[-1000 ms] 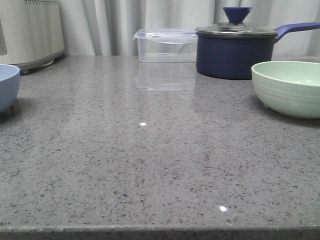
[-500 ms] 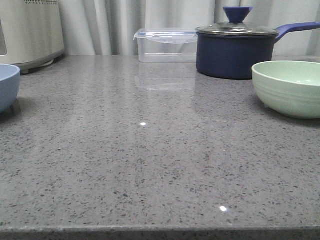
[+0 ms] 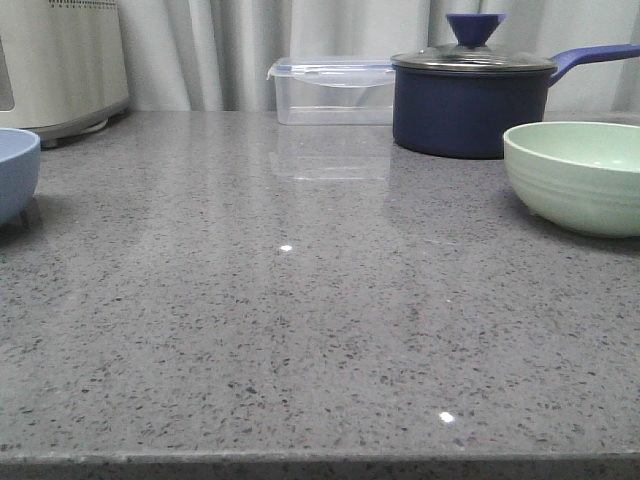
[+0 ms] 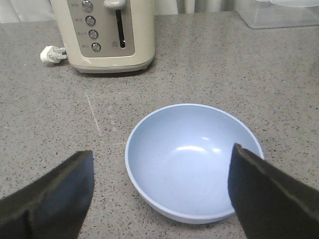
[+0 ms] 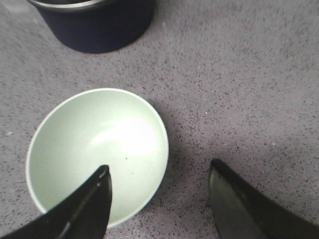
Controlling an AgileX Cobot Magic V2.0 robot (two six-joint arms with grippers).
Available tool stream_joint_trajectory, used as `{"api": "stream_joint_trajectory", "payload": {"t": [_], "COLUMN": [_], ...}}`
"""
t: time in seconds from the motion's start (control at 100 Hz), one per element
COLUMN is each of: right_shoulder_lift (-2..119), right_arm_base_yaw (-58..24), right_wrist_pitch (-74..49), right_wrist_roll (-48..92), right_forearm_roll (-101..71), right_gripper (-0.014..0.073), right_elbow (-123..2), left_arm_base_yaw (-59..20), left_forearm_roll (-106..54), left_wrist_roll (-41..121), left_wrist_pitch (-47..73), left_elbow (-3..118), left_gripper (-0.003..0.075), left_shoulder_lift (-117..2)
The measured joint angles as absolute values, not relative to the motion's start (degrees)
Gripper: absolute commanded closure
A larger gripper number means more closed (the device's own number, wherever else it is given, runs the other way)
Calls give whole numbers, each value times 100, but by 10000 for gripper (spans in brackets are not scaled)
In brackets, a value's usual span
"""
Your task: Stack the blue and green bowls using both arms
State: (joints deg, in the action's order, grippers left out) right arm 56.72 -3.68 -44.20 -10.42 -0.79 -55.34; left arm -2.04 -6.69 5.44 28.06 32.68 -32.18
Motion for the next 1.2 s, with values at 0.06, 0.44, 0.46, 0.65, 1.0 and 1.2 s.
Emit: {"api": "stream_joint_trajectory", "payload": {"t": [0.06,0.44,0.46,0.65,1.0,1.2], "right_shoulder_lift": [6087,7997,8070,8553,8760,8760], "right_arm_base_yaw": [-368,-368,-368,-368,-368,-368], "right_wrist_pitch": [-4606,-5307,-5323,-5376,-5390,-5431], "right_wrist_roll": [-1042,-1042,-1042,-1042,-1042,-1042], "right_forearm_roll": [-79,-79,-79,-79,-79,-79], "right_gripper": [151,151,151,151,258,523], "right_elbow": [-5816,-6884,-6912,-6958,-6970,-6970], "left_arm_base_yaw": [-204,-204,-204,-204,-204,-204], "left_forearm_roll": [-669,-686,-686,-695,-695,-695], "left_wrist_roll": [544,544,544,544,544,544], "left_wrist_pitch": [2831,2878,2878,2878,2878,2878], "left_elbow": [3268,3268,3268,3268,3268,3268], "left_gripper": [175,175,175,175,175,175], "left_shoulder_lift": [-3218,-3218,-3218,-3218,-3218,-3218]}}
